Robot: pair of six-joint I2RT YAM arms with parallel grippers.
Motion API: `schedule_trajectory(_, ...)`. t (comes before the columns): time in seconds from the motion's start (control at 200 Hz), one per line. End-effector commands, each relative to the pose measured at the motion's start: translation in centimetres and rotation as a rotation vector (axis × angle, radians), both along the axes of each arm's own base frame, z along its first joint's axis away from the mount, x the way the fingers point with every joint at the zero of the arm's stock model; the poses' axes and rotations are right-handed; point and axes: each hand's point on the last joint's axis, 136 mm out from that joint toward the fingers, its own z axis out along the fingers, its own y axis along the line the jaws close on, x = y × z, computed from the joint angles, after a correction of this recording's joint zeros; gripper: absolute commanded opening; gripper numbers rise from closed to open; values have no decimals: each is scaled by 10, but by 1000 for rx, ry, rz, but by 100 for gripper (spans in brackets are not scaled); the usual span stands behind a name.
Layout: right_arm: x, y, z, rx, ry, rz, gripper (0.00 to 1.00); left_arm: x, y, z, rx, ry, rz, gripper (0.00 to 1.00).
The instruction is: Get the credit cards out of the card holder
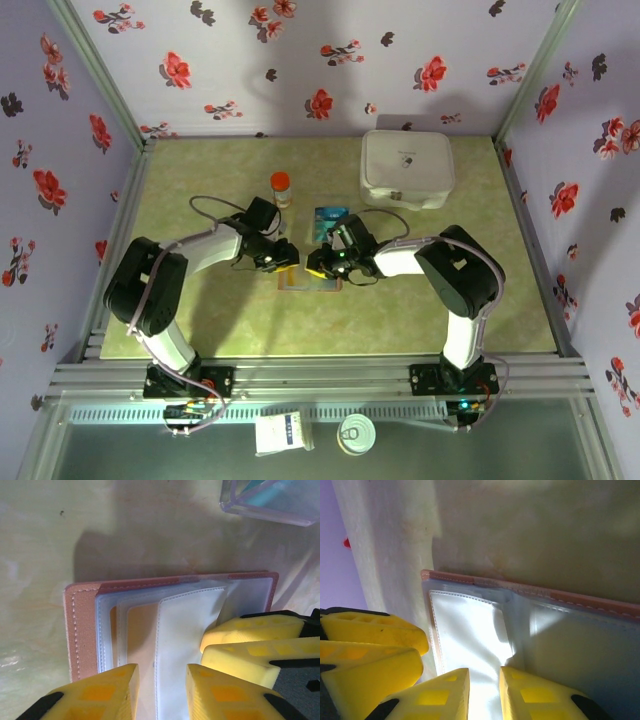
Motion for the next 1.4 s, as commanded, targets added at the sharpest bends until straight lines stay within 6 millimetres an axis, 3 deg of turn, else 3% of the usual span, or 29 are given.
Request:
schedule_trajectory(0.0, -3, -5, -9, -4, 34, -12, 24, -4, -7, -10, -37, 34, 1, 30)
schedule_trajectory(0.26, -4, -4, -11, -2, 43, -14, 24, -5, -11, -14, -62, 48, 2, 30)
schedule_trajectory(0.405, -3, -2, -7, 16, 39, -12, 24, -4, -14, -13, -82, 49, 5, 22)
schedule_trajectory(0.665, 4, -5, 27, 30, -43, -31, 27, -1, -18, 11, -120, 3, 5, 22)
schedule_trajectory(1.01, 15, -45, 72, -70, -169, -97, 29, 0, -32, 35, -164, -14, -27, 27)
schedule_trajectory(1.395, 13, -87, 96, -174, -237, -140, 30, 2, -83, 32, -174, -2, -104, 41)
